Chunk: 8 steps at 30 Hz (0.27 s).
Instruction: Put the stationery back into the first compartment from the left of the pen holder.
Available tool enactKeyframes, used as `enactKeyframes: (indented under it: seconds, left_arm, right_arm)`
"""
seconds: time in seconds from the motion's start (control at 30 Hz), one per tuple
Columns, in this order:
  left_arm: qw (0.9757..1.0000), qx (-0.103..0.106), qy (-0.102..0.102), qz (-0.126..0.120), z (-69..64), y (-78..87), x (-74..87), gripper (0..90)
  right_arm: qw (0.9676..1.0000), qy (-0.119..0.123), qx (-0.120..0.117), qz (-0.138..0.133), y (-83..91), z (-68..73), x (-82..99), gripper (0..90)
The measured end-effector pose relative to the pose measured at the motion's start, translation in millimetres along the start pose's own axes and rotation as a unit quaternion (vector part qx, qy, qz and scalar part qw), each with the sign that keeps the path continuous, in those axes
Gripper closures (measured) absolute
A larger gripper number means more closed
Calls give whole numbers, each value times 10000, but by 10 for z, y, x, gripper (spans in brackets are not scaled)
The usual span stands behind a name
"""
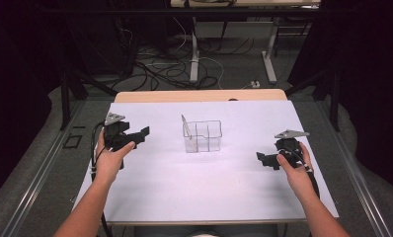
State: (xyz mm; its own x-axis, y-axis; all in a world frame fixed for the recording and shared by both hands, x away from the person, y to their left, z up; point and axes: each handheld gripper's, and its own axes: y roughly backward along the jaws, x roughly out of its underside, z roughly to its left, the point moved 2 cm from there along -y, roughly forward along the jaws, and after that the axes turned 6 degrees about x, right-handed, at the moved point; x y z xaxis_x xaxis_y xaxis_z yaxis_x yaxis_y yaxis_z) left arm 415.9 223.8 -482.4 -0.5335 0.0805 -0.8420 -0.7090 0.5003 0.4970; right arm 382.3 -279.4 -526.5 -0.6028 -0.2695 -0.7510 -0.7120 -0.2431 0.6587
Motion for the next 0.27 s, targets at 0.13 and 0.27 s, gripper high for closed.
enactKeyframes:
  seconds: [0.13,0.27]
  left_arm:
    - [9999,-84,61,23,63,19,61,96]
    - [9998,-135,117,70,112,40,113,57]
  right_arm:
    - [10000,-16,23,4,-5,-4,0,22]
    - [10000,-29,6,12,-11,-18,7,21]
